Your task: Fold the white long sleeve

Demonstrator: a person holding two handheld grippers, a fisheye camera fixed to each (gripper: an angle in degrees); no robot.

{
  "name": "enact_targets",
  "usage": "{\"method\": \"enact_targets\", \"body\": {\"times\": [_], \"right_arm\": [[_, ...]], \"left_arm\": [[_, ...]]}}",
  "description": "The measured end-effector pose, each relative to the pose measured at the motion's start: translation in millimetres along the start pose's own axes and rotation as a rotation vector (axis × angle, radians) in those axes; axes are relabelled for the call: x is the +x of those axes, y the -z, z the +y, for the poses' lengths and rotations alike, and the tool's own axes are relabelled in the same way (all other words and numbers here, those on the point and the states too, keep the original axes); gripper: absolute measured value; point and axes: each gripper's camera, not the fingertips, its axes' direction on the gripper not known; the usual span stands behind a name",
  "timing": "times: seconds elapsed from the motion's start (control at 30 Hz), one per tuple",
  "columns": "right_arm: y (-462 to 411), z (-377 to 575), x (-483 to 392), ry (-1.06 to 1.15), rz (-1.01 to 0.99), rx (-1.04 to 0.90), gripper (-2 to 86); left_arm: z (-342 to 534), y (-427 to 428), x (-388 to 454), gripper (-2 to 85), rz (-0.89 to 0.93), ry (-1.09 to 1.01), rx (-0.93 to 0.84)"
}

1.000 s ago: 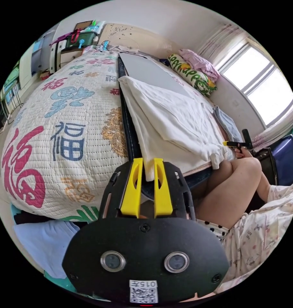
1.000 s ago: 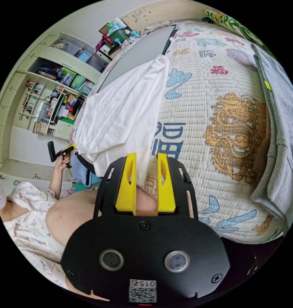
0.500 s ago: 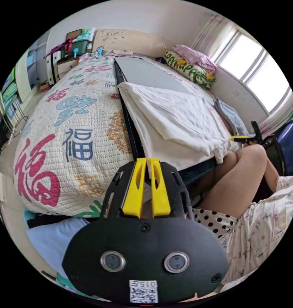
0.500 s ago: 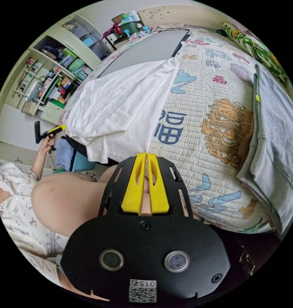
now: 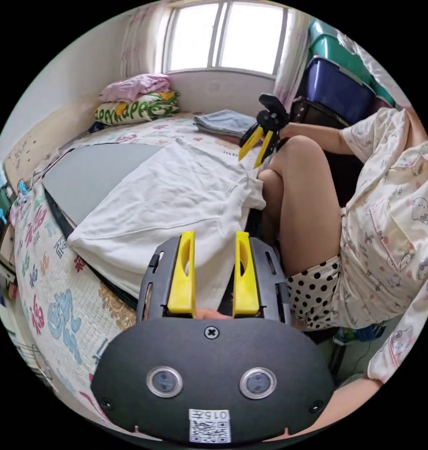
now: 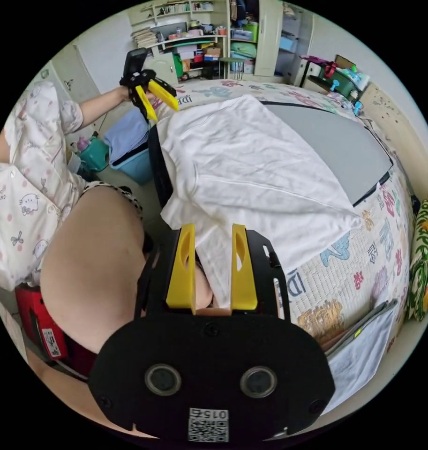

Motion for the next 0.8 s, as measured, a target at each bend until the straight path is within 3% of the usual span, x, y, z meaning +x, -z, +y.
{"method": "enact_targets", "body": {"times": [0.2,0.33,0.43,0.53,0.63,0.73,0.8], "right_arm": [[-57,22,26,0.022,0.065,-0.079,7.5],[-67,27,48,0.016,0.061,-0.090,3.1],[-66,26,73,0.005,0.013,-0.077,0.2],[-48,17,112,-0.029,-0.075,-0.040,-0.3],[-7,-9,173,-0.062,-0.007,0.009,-0.2],[56,-67,270,-0.215,0.192,0.118,0.2],[110,-121,356,-0.503,0.358,0.279,1.1]], "left_arm": [[11,-45,2,11.3,-0.016,-0.109,-0.178],[18,-48,-4,7.9,-0.055,-0.117,-0.180],[23,-38,-30,2.5,0.045,-0.081,-0.148],[19,-8,-74,1.3,0.140,-0.061,-0.047],[-4,31,-151,1.1,0.133,-0.039,0.041],[-45,80,-258,1.7,-0.038,0.114,0.215],[-57,109,-337,2.9,-0.236,0.462,0.484]]}}
